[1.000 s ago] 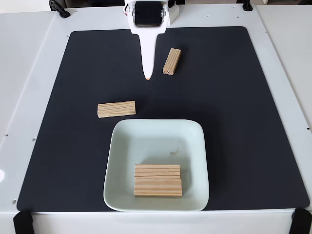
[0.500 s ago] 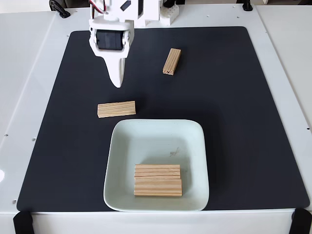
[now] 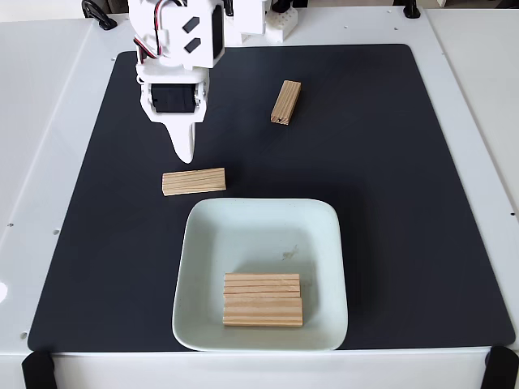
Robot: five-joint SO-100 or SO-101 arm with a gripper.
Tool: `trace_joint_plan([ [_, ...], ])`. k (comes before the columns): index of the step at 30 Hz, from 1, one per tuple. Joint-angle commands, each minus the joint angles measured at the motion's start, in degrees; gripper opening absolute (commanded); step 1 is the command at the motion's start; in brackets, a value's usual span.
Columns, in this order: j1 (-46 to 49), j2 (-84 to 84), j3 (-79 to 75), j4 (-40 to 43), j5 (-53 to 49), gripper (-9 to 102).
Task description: Pick up the wooden block and place them on the plate.
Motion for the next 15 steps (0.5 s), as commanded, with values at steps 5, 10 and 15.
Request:
trace_joint_plan([
  [5,1.58,0.35,-2.46,0.26,-2.29,22],
  [10,2.55,0.35,-1.23,0.26,-4.13,20],
  [15,3.16,0.35,0.88,0.26,-4.13,18],
])
